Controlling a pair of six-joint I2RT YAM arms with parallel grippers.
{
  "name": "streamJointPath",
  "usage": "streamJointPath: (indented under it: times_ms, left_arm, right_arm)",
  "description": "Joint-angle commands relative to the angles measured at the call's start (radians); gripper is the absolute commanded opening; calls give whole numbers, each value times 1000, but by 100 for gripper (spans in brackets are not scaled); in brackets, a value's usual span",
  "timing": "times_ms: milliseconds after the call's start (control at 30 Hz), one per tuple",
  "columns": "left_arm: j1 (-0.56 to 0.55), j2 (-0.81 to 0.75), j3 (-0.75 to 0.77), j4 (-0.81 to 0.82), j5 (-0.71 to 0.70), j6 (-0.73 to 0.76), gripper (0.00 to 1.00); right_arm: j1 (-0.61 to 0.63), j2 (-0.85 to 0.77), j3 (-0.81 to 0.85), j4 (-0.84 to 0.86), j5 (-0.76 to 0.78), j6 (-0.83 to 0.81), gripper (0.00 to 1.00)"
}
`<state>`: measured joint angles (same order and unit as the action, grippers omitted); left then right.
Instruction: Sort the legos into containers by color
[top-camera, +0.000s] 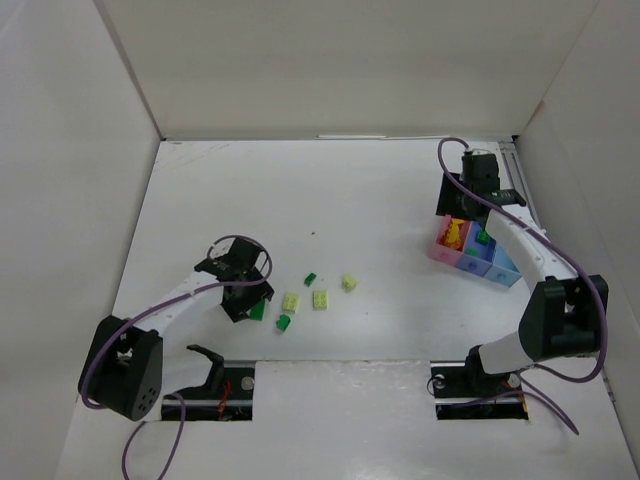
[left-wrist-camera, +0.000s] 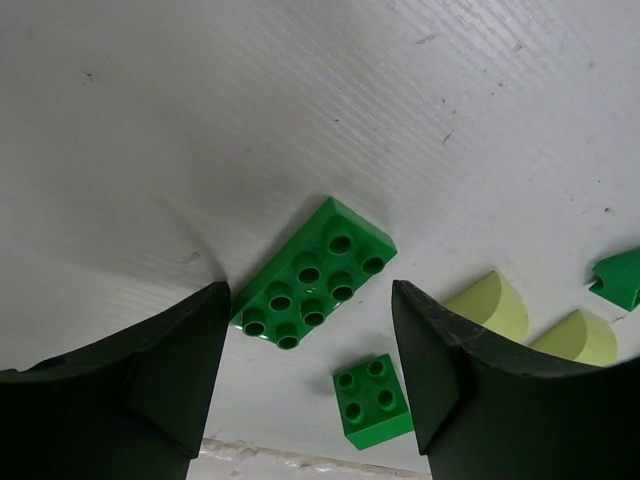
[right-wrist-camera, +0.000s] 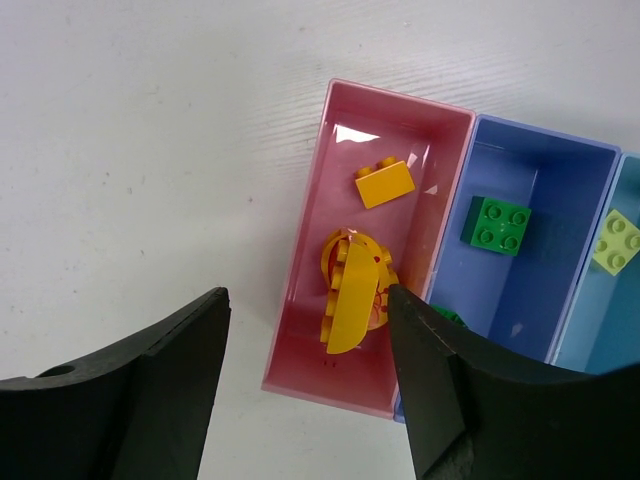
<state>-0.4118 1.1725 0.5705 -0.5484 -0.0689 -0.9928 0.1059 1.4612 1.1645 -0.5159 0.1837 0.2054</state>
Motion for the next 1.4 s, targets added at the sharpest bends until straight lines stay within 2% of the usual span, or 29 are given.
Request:
streamJointPath:
  times_ms: [0,167,267,367,500,667,800,900,967,1033,1067,1133,1167,1233,1300,1367]
  left_arm:
    - [-32,50,14,-2,-26,0,62]
    - [-59,139,35,-13,-35,0,62]
    - [-68,170,46,-13,-26,11,55]
    - [-68,191,46,-13,-26,11,42]
    - [-78,202,69,-25,-49,11,35]
    - [-87,211,138,-99,-101,11,32]
    - [-87,168,222,-131,-129,23,27]
    - [-87,116,311,-113,-141,78,24]
    - [-97,79,351,-73,-141,129,24]
    - [-107,15,378,44,-85,265,24]
    - [-107,-9,378,103,20,332,24]
    - [-107,-77,378,259,114,466,30]
    - [-107,-92,378,312,252,524,31]
    - [-107,-115,378,423,375,604,36]
    - [-107,-116,393,465,536,729,38]
    - [-107,-105,417,493,563,772,38]
  right_arm:
    - [6,-15,4,34,-9,-8,70]
    - [6,-24,-5,34,2,-8,71]
    - [6,-33,-14,34,2,-8,71]
    - [6,-42,-23,34,2,-8,71]
    - [-3,-52,-23,34,-7,-8,71]
    - [-3,-62,-32,45,-29,-20,71]
    - [-3,-122,-51,85,-92,-60,71]
    - [-3,-192,-84,122,-193,-107,71]
    - [-3,-231,-115,171,-320,-127,71]
    - [-3,-286,-138,229,-424,-139,71]
    - [-3,-303,-149,252,-544,-139,71]
    - [-3,-326,-160,277,-640,-118,74]
    - [-3,-335,-160,289,-727,-106,74]
    - [-3,-335,-151,289,-803,-51,74]
    - [8,-325,-134,289,-915,-8,74]
    - [29,-299,-108,298,-970,52,74]
